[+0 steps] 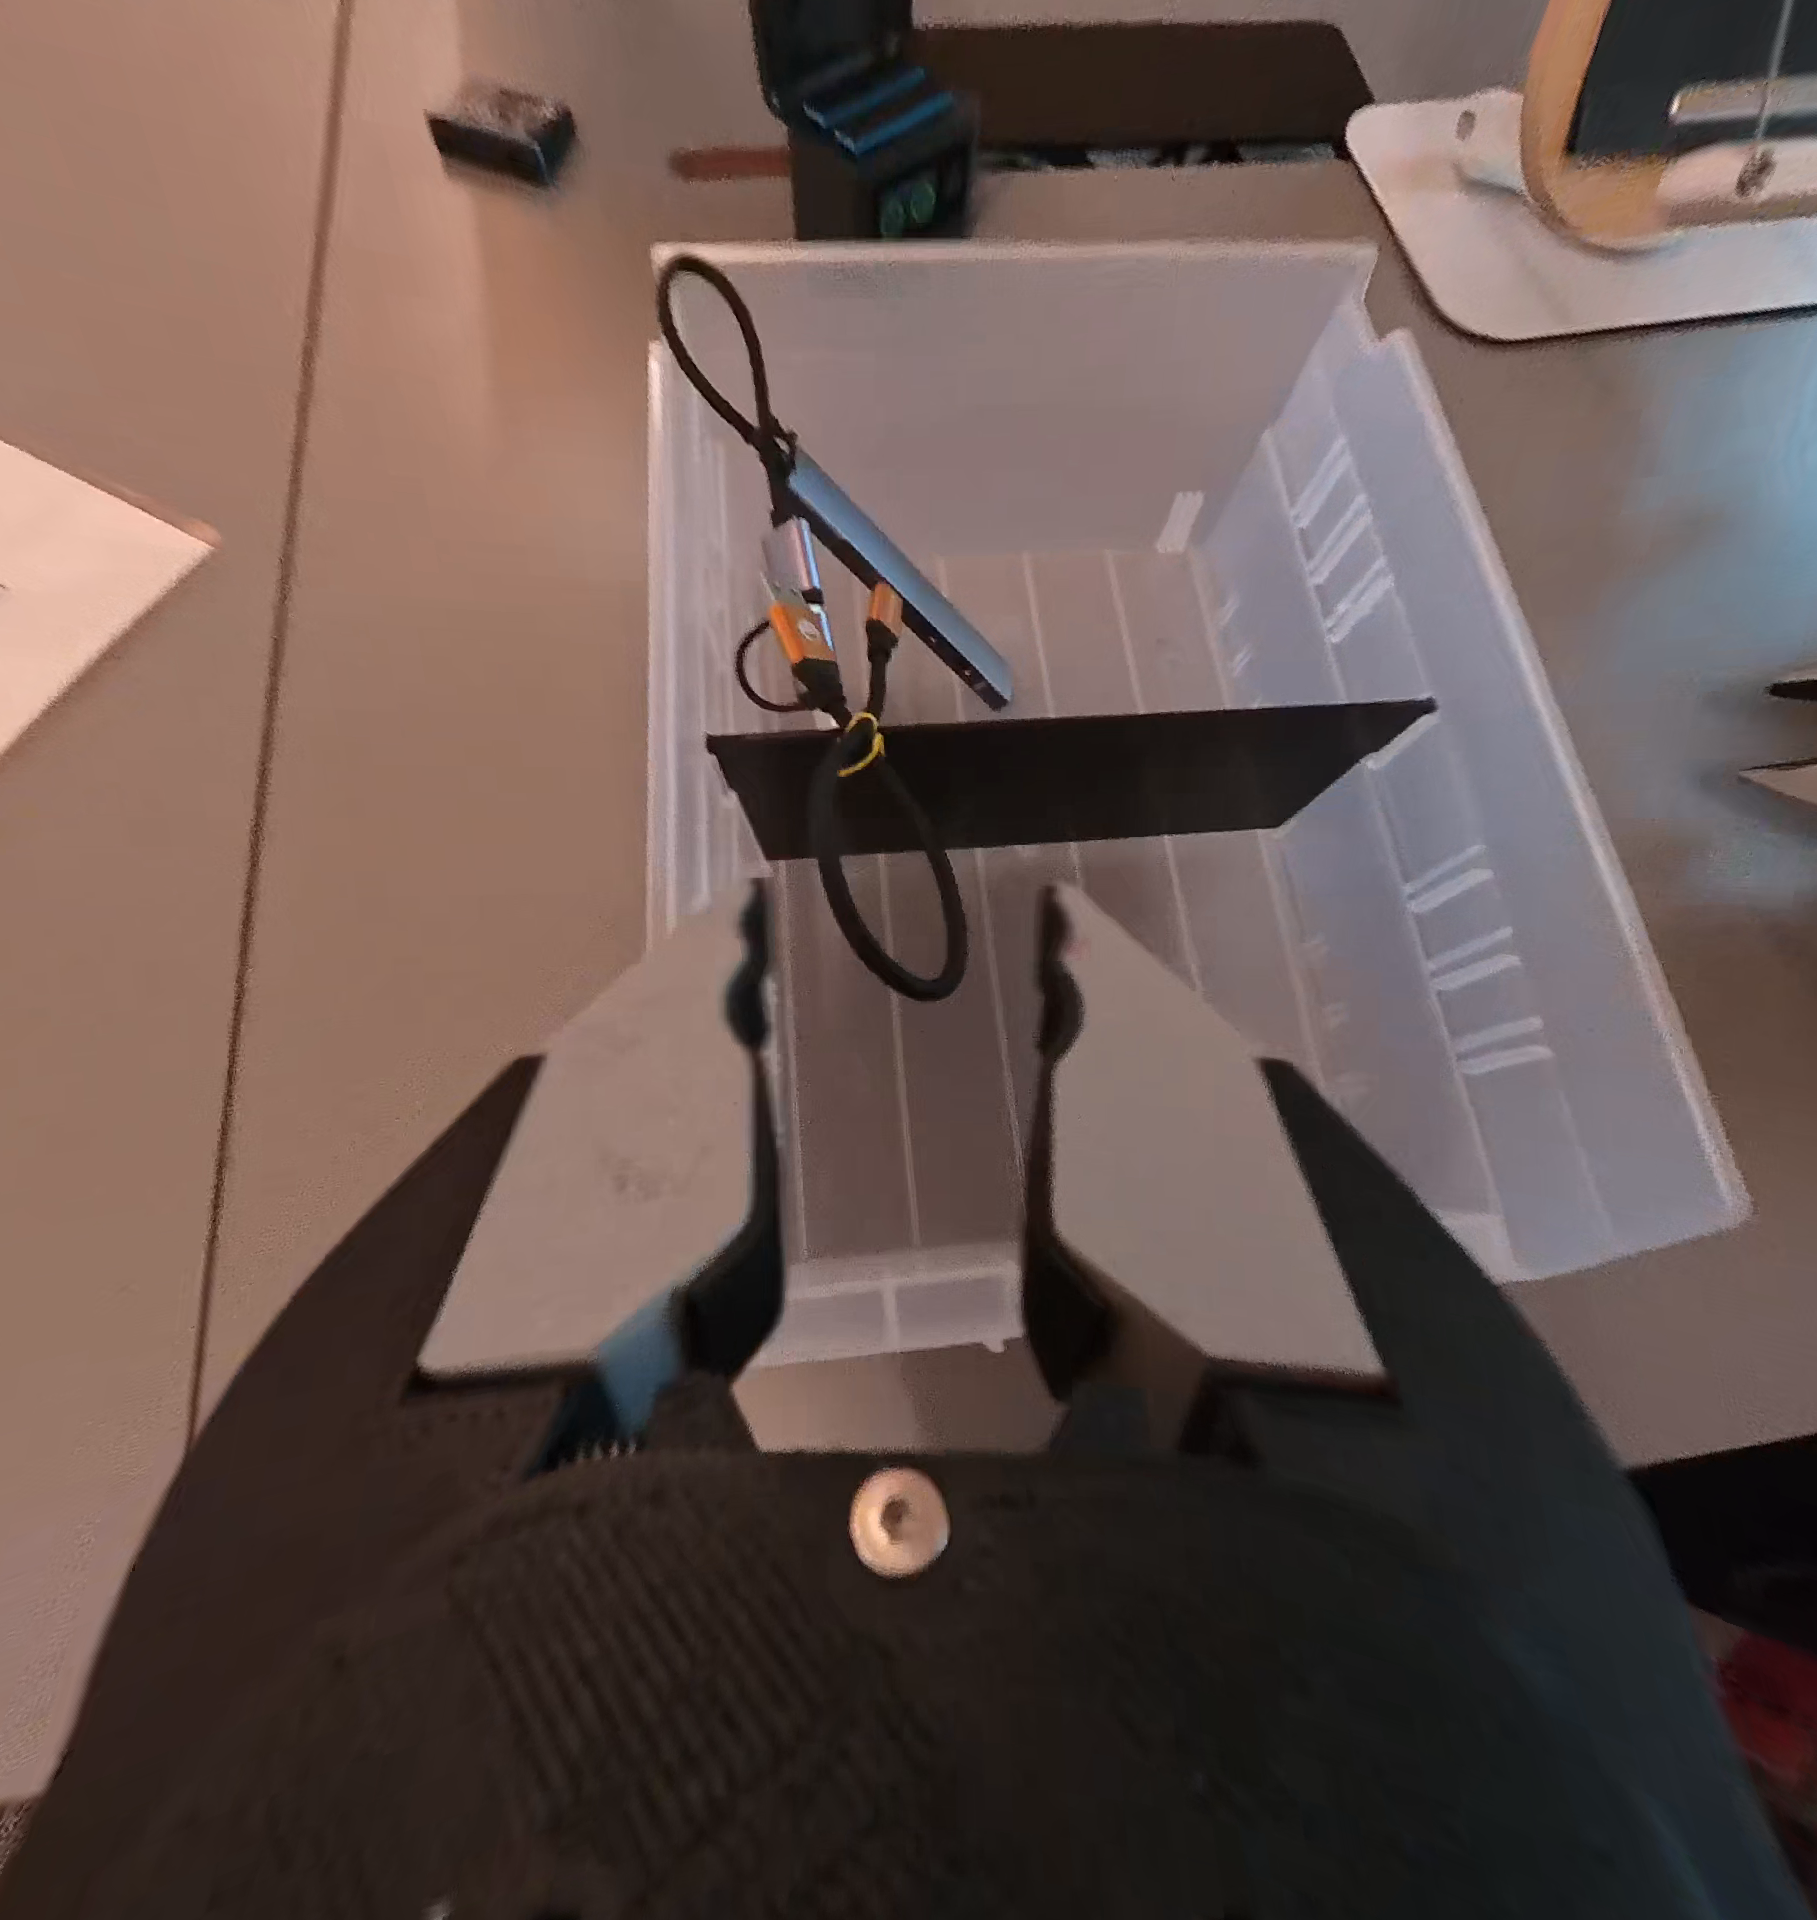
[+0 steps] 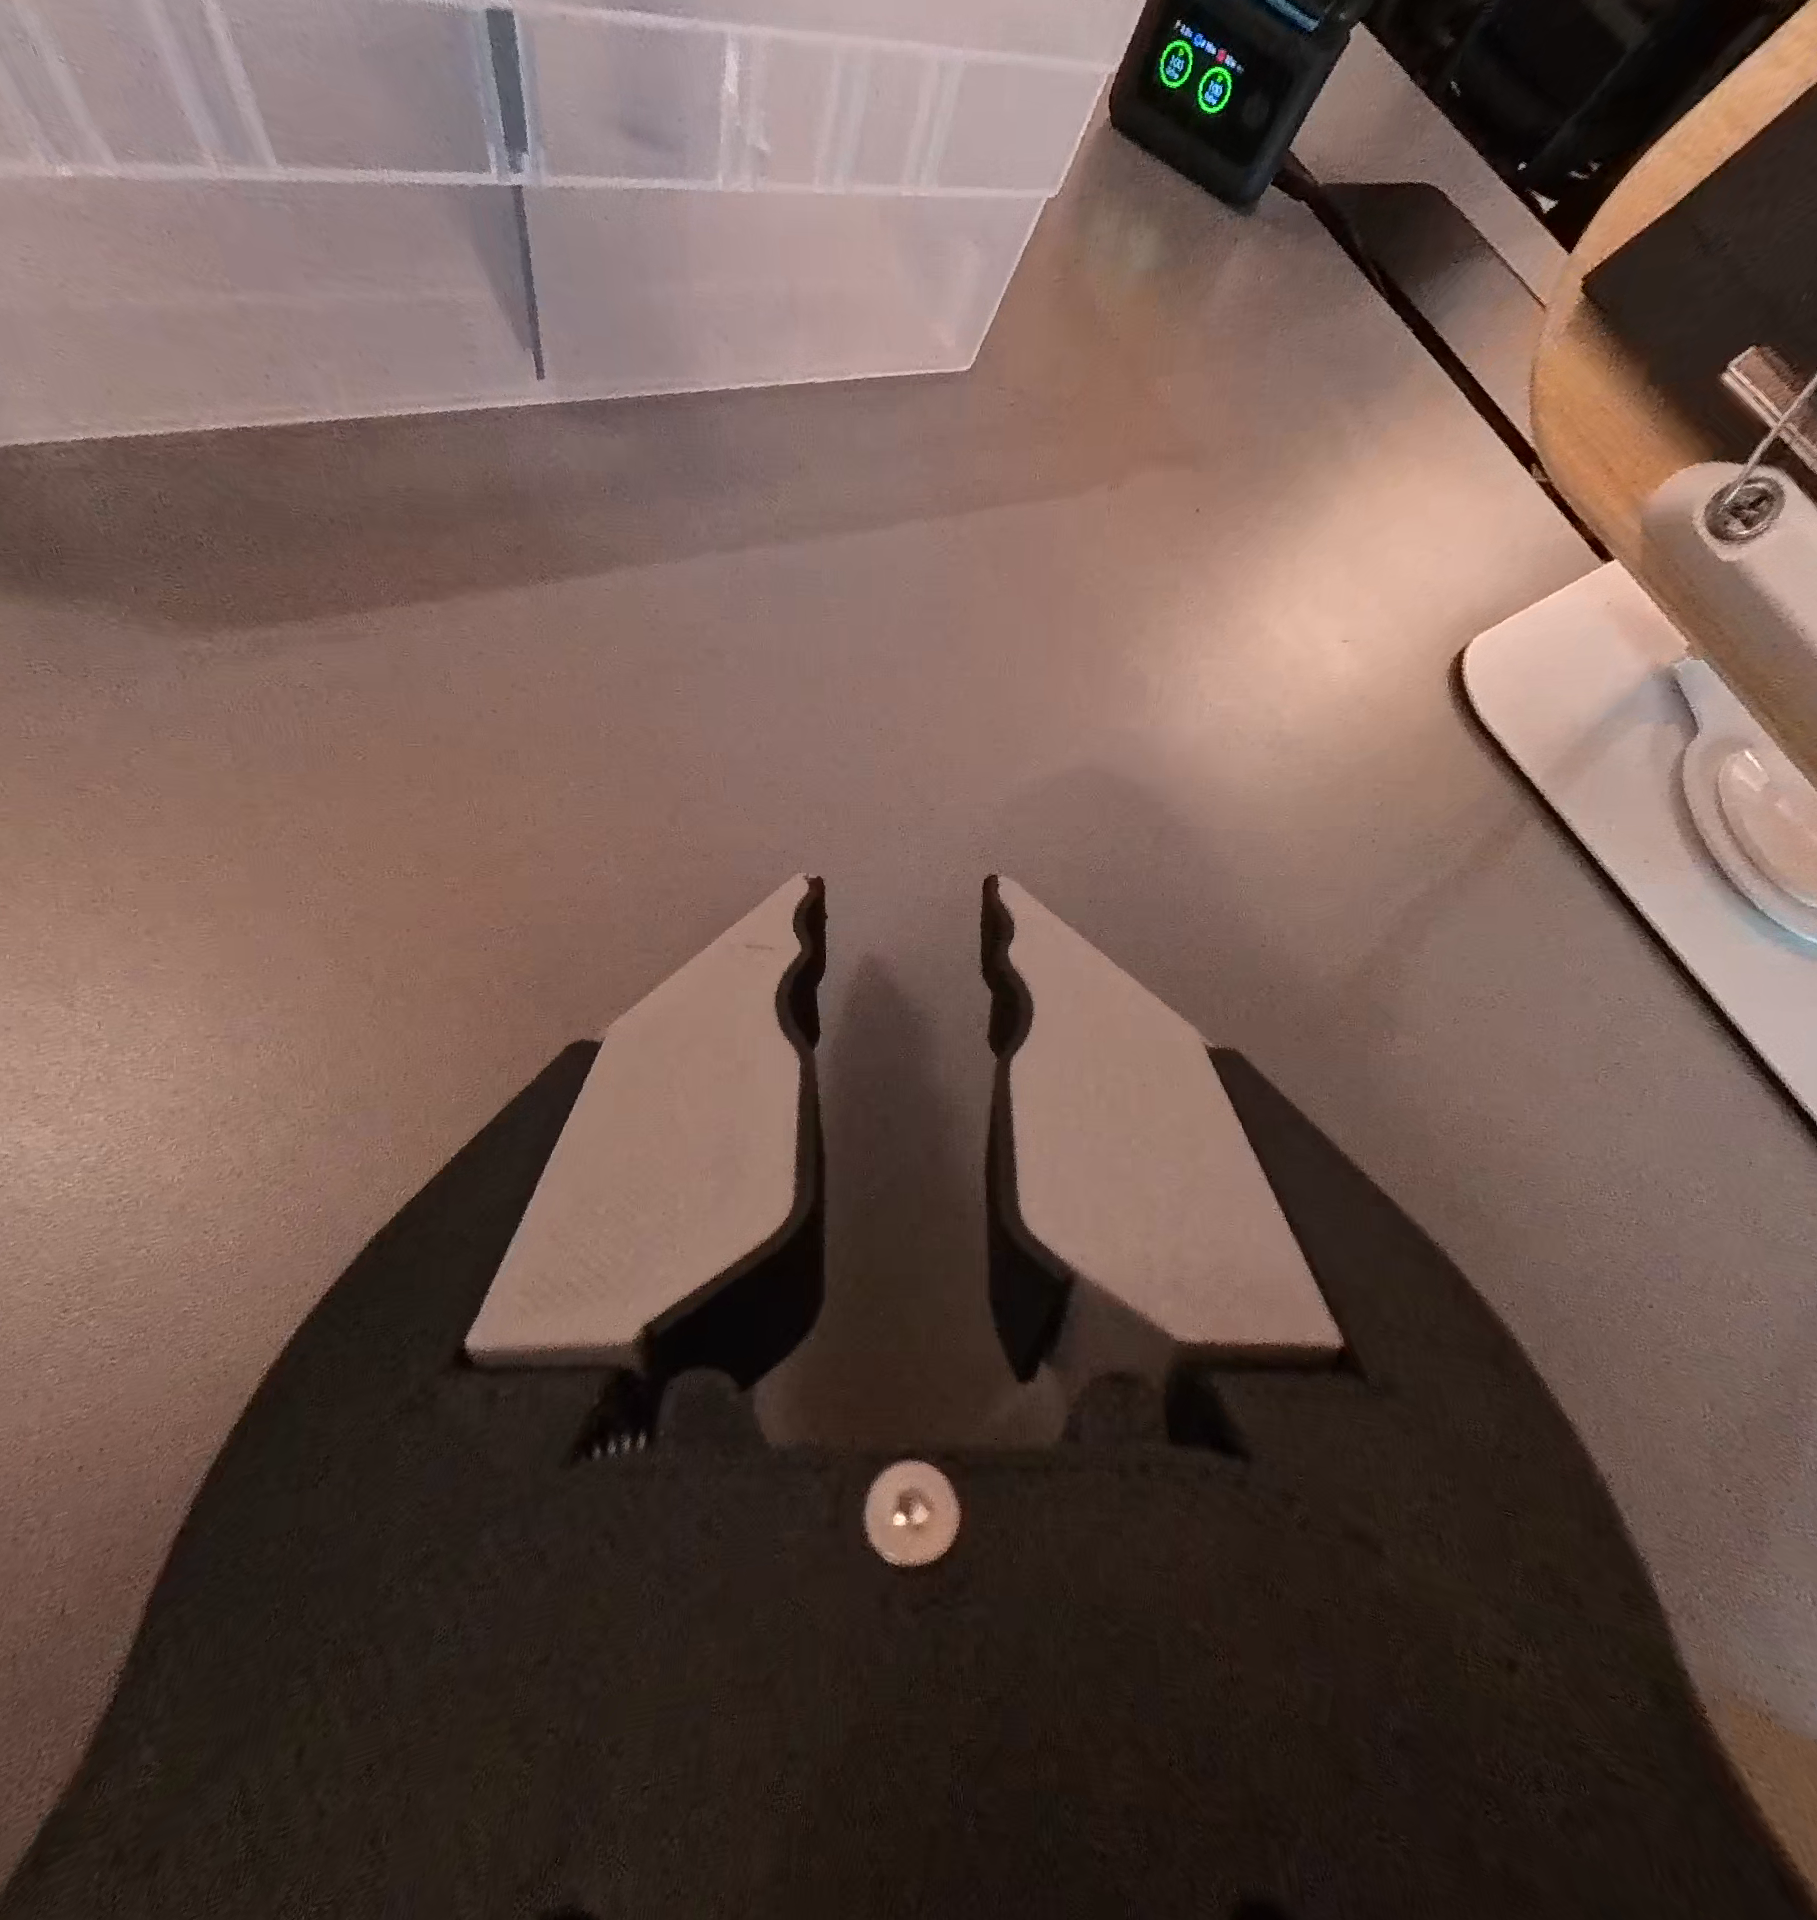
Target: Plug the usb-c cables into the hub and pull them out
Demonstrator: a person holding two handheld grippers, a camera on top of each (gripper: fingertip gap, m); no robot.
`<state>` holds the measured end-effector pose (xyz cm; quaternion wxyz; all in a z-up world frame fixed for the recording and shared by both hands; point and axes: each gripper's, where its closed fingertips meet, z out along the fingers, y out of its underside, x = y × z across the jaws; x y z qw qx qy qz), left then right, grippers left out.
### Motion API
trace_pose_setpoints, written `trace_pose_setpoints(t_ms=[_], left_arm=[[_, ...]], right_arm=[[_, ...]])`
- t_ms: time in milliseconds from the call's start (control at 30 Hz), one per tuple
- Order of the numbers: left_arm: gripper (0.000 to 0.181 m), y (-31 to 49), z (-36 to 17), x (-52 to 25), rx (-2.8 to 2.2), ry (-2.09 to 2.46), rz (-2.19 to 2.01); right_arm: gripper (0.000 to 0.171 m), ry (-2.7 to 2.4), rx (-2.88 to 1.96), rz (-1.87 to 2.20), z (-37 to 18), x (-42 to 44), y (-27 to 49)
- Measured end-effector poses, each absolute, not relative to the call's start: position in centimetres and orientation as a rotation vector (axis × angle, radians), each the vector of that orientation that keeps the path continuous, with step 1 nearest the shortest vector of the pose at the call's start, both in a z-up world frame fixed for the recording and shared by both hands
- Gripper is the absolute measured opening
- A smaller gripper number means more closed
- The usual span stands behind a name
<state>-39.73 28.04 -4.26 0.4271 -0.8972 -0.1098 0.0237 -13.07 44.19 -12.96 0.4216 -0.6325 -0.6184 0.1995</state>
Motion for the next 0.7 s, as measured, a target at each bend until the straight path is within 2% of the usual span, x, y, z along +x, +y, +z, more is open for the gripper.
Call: trace_pose_setpoints(t_ms=[33, 67, 100, 200, 467, 567, 700], left_arm=[[0.025, 28.4, -4.9, -39.7, -2.255, -0.268, 0.059], [0.005, 28.6, -5.4, -40.0, -2.271, -0.254, 0.085], [0.002, 28.9, -5.5, -40.5, -2.282, -0.236, 0.133], [0.001, 30.1, -2.8, -40.9, -2.221, -0.135, 0.241], [0.000, 33.7, 11.7, -37.5, -1.893, 0.062, 0.495], [0.001, 34.6, 15.6, -34.2, -1.813, 0.123, 0.491], [0.000, 35.8, 17.3, -28.7, -1.763, 0.237, 0.442]], right_arm=[[0.027, -1.549, -1.585, 0.500, -13.0, -13.0, 44.2], [0.027, -1.548, -1.587, 0.498, -13.0, -13.0, 44.3], [0.027, -1.546, -1.591, 0.497, -13.0, -12.9, 44.3], [0.027, -1.537, -1.600, 0.505, -13.0, -12.7, 44.5], [0.030, -1.544, -1.602, 0.530, -13.2, -12.9, 44.3], [0.041, -1.546, -1.564, 0.581, -12.4, -13.1, 43.6], [0.057, -1.536, -1.455, 0.687, -10.2, -13.7, 41.8]])
